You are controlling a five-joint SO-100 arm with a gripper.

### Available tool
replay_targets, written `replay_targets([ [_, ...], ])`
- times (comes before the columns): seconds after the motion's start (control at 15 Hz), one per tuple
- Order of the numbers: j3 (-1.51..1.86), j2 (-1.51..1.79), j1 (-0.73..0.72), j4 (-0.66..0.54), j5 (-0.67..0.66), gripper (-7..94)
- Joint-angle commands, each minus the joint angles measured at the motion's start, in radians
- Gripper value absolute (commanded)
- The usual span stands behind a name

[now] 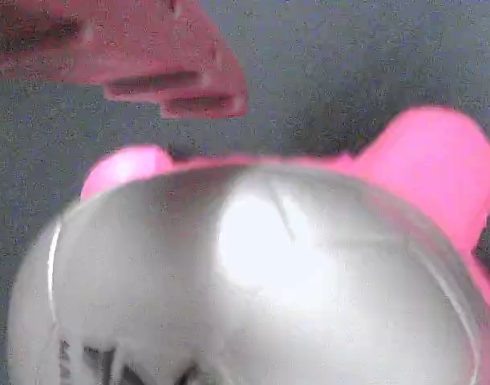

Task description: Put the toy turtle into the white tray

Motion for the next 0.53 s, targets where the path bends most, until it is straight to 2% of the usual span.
replay_targets([
  [0.0, -0.049, 0.041, -0.006, 0.005, 0.008, 22],
  [0.13, -0.060, 0.037, -0.006, 0.005, 0.015, 1],
  [0.47, -0.091, 0.077, 0.006, 0.037, 0.014, 0],
])
